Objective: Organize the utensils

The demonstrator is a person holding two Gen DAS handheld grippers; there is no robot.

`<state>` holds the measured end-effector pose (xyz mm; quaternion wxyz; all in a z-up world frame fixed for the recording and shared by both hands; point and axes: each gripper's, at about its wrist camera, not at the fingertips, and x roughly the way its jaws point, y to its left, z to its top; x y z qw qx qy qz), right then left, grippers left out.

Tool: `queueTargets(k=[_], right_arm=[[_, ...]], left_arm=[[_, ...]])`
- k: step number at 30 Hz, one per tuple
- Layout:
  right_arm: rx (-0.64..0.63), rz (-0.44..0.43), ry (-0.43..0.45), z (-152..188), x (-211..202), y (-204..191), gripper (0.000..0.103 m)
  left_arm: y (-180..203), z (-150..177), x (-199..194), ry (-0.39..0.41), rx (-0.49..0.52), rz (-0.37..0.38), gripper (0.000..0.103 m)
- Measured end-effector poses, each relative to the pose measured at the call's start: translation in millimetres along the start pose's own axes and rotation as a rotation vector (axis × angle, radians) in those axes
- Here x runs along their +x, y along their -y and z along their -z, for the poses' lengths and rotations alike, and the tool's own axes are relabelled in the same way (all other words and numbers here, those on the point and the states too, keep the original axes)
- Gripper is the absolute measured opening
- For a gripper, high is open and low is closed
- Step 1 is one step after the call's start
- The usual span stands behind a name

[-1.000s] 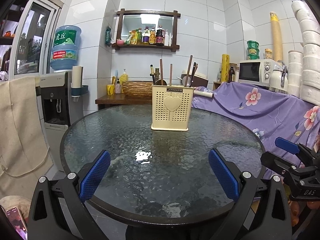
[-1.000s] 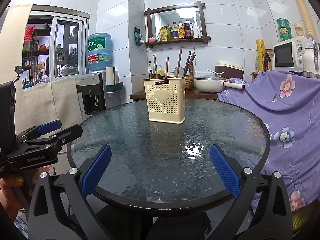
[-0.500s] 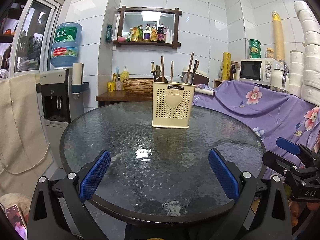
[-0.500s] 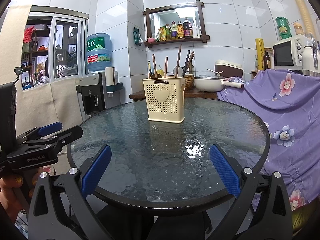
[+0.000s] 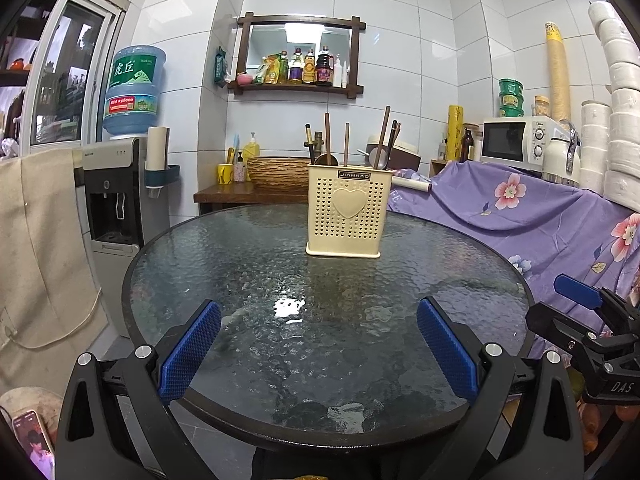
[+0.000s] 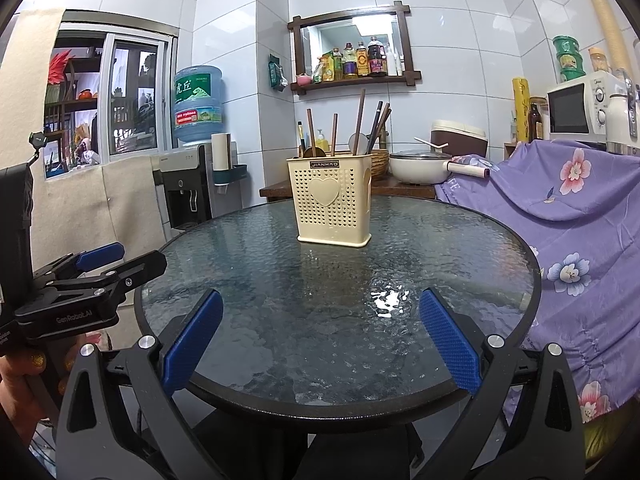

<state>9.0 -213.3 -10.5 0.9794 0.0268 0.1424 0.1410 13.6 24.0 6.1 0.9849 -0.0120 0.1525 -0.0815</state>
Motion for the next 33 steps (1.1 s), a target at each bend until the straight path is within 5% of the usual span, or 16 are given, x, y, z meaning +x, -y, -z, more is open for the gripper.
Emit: queueTargets(k=[33], right_arm=[[-0.001, -0.003, -0.007, 0.8, 2.9, -2.5, 0.097]], left_arm=[[-4.9, -0.2, 3.3, -0.023, -0.029, 0.005, 0.096]])
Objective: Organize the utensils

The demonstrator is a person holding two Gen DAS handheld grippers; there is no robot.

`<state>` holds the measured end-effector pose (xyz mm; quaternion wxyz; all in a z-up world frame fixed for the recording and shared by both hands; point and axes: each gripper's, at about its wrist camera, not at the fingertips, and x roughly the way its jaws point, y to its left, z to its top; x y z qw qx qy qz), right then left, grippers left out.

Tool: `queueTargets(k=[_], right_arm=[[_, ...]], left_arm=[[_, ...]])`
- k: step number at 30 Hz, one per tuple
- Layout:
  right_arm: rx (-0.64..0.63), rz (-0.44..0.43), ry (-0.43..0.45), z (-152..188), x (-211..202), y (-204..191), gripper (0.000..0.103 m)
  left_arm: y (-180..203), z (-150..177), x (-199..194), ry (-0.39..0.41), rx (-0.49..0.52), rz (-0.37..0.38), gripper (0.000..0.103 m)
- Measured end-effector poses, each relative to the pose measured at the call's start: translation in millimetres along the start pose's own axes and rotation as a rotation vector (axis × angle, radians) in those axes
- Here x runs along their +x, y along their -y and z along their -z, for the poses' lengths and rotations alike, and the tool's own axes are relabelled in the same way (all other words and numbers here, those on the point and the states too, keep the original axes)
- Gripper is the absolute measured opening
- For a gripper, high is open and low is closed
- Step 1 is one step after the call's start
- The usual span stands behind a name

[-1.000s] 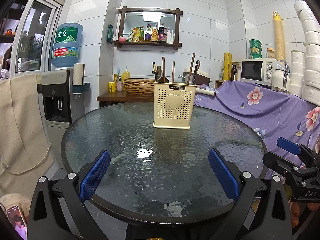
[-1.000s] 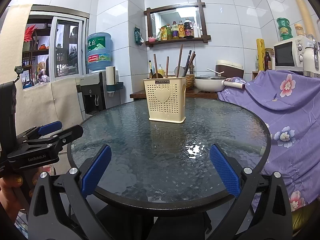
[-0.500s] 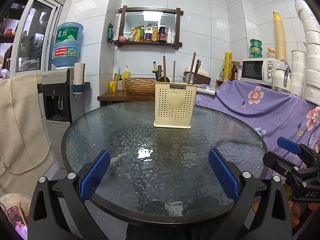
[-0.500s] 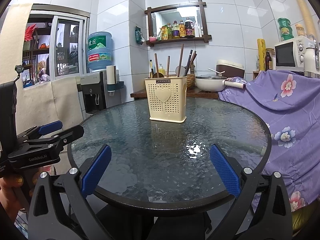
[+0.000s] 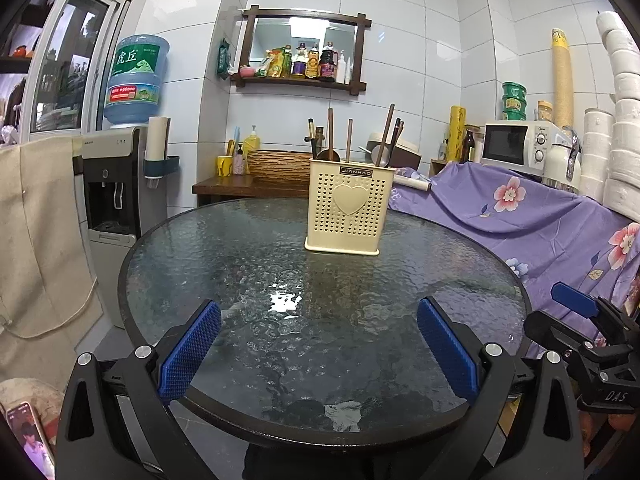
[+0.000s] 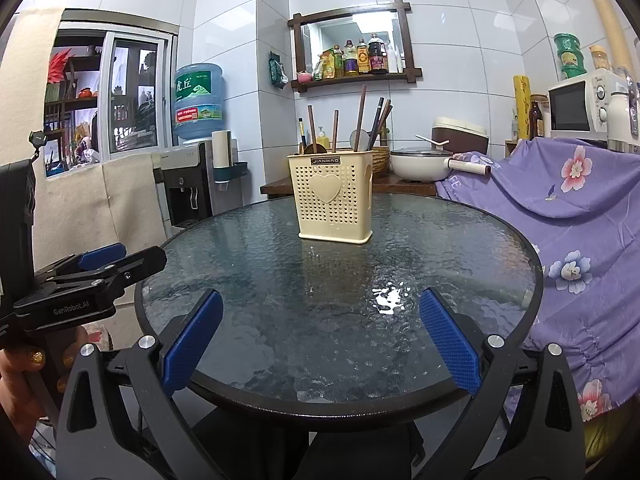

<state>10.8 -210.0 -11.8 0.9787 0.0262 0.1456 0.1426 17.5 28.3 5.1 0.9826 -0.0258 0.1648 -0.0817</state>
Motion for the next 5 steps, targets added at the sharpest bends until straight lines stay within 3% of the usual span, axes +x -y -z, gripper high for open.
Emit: queueTargets(k=[5], right_arm=[[0.000, 0.001, -0.001, -0.2, 0.6, 0.7, 0.097]], left_arm=[[1.6, 0.5, -2.8, 0.014, 0.005, 0.019, 0.096]])
